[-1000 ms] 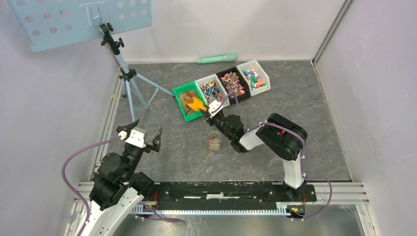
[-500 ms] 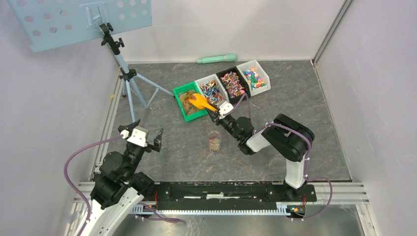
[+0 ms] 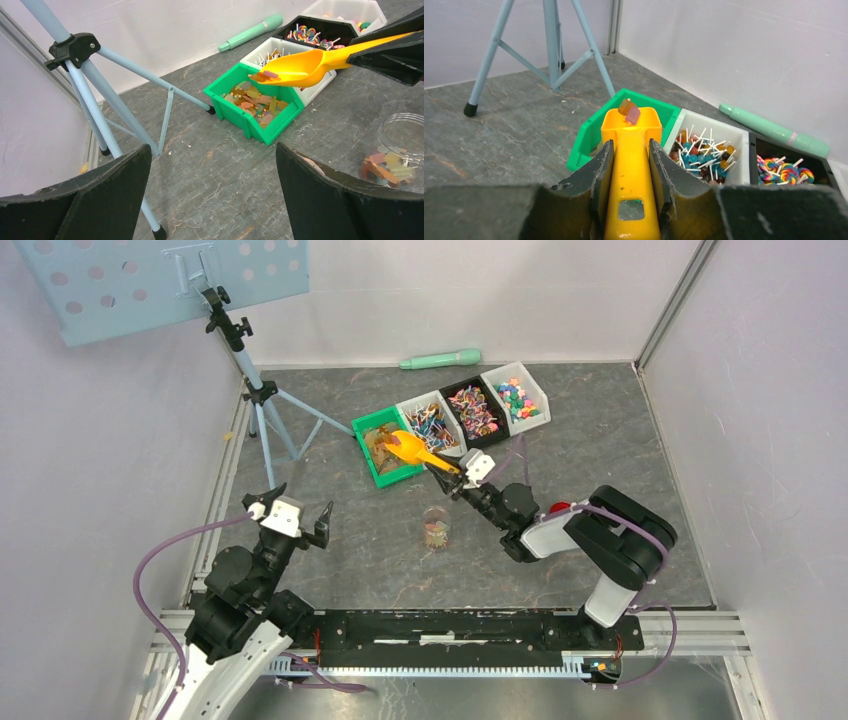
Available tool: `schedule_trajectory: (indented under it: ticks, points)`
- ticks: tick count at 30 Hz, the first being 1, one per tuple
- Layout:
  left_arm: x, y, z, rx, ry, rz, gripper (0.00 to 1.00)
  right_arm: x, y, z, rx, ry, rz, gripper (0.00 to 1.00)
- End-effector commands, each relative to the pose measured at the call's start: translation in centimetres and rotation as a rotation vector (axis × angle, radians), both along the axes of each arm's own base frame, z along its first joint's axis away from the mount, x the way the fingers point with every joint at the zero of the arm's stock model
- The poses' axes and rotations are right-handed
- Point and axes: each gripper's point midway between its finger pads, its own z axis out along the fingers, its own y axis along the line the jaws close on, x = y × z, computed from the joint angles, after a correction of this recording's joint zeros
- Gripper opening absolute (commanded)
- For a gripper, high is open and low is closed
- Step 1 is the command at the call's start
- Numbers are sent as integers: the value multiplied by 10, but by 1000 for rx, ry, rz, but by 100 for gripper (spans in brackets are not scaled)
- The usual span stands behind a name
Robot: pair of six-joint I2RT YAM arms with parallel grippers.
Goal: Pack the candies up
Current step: Scoop the fake candies from the storage box.
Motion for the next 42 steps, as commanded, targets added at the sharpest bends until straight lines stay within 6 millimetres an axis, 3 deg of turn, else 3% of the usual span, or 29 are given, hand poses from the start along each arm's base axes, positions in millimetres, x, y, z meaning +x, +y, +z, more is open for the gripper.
schedule_trajectory:
  ticks: [1, 7, 20, 27, 38, 42]
  points:
    - [4, 1, 8, -17, -24, 19, 100, -31, -21, 96, 237, -262, 45, 0]
    - [5, 3, 7, -15, -20, 28, 100, -54, -43, 125, 316, -312, 58, 0]
    - [8, 2, 1, 4, 3, 34, 100, -111, -99, 170, 390, -437, 56, 0]
    - [9, 0, -2, 13, 18, 31, 100, -138, -126, 183, 432, -478, 51, 0]
    - [9, -2, -4, 14, 27, 17, 100, -130, -128, 133, 159, -331, -3, 0]
    - [9, -4, -5, 16, 32, 9, 100, -139, -132, 117, 99, -305, 14, 0]
